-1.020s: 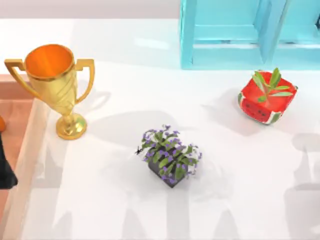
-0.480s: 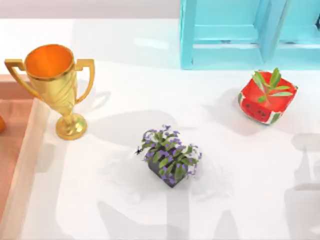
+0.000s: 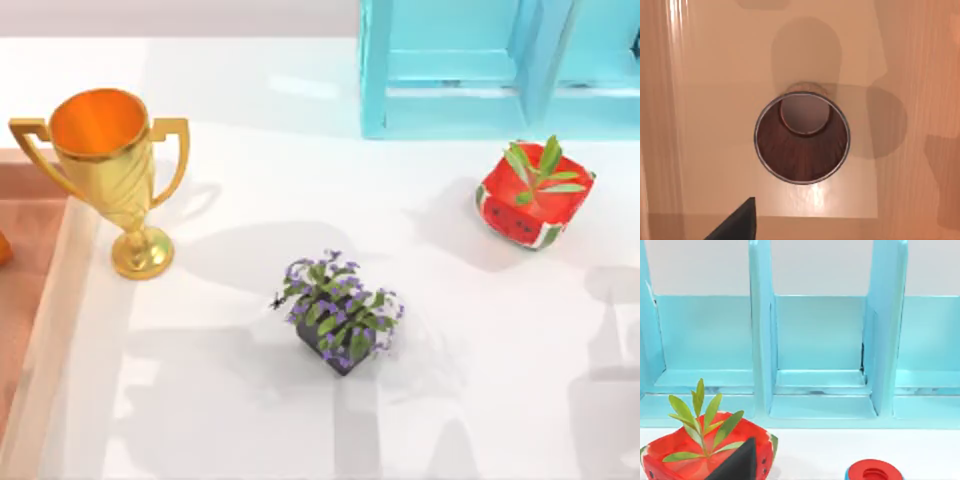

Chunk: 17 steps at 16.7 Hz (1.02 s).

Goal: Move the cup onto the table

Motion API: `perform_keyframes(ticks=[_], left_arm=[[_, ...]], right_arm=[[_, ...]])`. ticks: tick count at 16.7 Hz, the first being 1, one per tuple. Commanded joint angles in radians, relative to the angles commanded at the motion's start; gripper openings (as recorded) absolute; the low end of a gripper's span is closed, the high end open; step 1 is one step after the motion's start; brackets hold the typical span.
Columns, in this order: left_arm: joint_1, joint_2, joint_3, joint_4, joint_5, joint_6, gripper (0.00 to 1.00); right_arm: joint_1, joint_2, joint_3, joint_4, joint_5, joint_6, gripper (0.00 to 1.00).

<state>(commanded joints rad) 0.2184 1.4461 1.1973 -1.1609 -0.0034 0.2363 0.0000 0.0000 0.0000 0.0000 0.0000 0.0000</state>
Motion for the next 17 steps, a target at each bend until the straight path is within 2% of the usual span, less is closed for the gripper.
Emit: perform_keyframes(ticks=[4,11,14,17], left_arm=[[0.025,0.151,0.134,-0.131,0.0,0.027,1.0],[0.023,0.164,0.144,-0.141,-0.001,0.029,1.0],[0.026,0.18,0.084,-0.074,0.0,0.029,1.0],[0.029,0.208,-0.019,0.071,0.0,0.032,1.0]], right_arm=[[0.0,0.0,0.0,0.0,0.0,0.0,1.0],[0.0,0.0,0.0,0.0,0.0,0.0,1.0],[0.0,0.0,0.0,0.0,0.0,0.0,1.0],[0.0,0.0,0.0,0.0,0.0,0.0,1.0]])
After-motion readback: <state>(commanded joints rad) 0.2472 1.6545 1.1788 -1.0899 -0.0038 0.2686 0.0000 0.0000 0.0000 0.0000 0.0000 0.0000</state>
